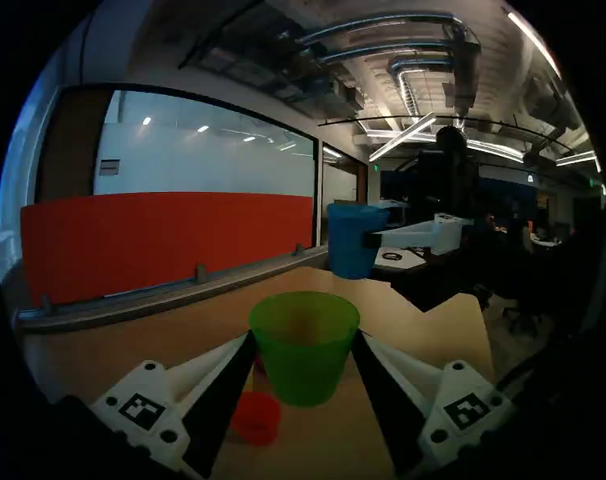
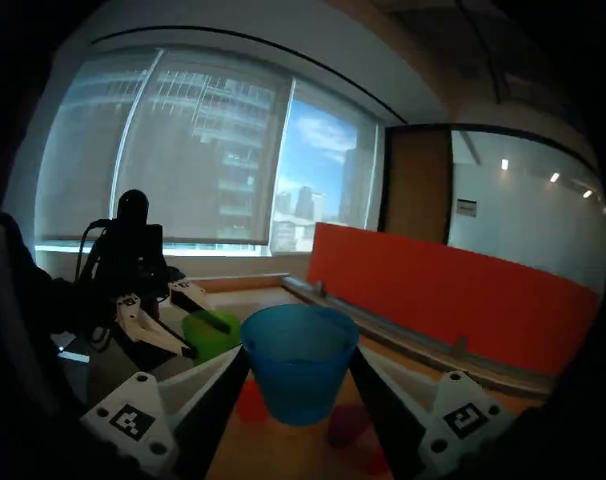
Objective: Pour water
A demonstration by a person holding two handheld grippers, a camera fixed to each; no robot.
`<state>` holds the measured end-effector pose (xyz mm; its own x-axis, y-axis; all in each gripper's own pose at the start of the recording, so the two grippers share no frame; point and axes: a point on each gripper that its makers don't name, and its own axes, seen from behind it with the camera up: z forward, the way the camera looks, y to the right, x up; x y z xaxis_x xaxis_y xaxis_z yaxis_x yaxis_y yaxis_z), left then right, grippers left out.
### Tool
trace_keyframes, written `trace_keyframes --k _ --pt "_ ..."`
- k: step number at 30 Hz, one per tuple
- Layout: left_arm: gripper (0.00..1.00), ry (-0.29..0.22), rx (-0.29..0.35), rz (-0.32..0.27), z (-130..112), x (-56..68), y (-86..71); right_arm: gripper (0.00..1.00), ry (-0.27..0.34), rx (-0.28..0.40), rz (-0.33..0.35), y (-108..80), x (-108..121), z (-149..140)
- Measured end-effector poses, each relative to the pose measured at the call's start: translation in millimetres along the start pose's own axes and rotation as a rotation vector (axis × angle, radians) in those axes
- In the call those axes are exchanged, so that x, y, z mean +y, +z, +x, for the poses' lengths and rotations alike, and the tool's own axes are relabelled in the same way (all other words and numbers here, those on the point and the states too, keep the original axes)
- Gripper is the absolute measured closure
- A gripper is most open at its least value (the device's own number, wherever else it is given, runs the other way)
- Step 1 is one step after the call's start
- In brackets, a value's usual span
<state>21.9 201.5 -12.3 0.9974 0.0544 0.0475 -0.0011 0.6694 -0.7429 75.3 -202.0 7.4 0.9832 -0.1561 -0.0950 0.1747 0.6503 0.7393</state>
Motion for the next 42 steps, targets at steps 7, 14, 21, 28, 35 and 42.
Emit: trace_keyframes --k 7,14,21,28,35,42 --pt "0.16 -0.015 -0.001 0.000 -5 -0.3 -2.5 0.11 -0.081 0.000 0.017 12.7 -7 7" --pt "0.16 -0.001 0.003 -0.004 -5 1.2 -4.4 0.11 -0.164 0.003 0.021 23.5 -12 14" --pt "0.16 0.006 -0.001 -0.014 -8 3.4 -5.3 0.12 -0.262 0.013 0.015 30.8 -15 24" --pt "0.16 0.015 0.001 -0.018 -10 4.8 -4.4 0.12 -0.361 0.022 0.016 35.5 -21 35" --pt "0.16 0.016 0.001 -0.016 -10 5.1 -2.7 0.12 -0.464 0.026 0.004 41.5 -21 45" --pt "0.16 0.017 0.008 -0.016 -9 6.1 -1.8 0.12 -0.561 0.021 -0.017 46.9 -20 50"
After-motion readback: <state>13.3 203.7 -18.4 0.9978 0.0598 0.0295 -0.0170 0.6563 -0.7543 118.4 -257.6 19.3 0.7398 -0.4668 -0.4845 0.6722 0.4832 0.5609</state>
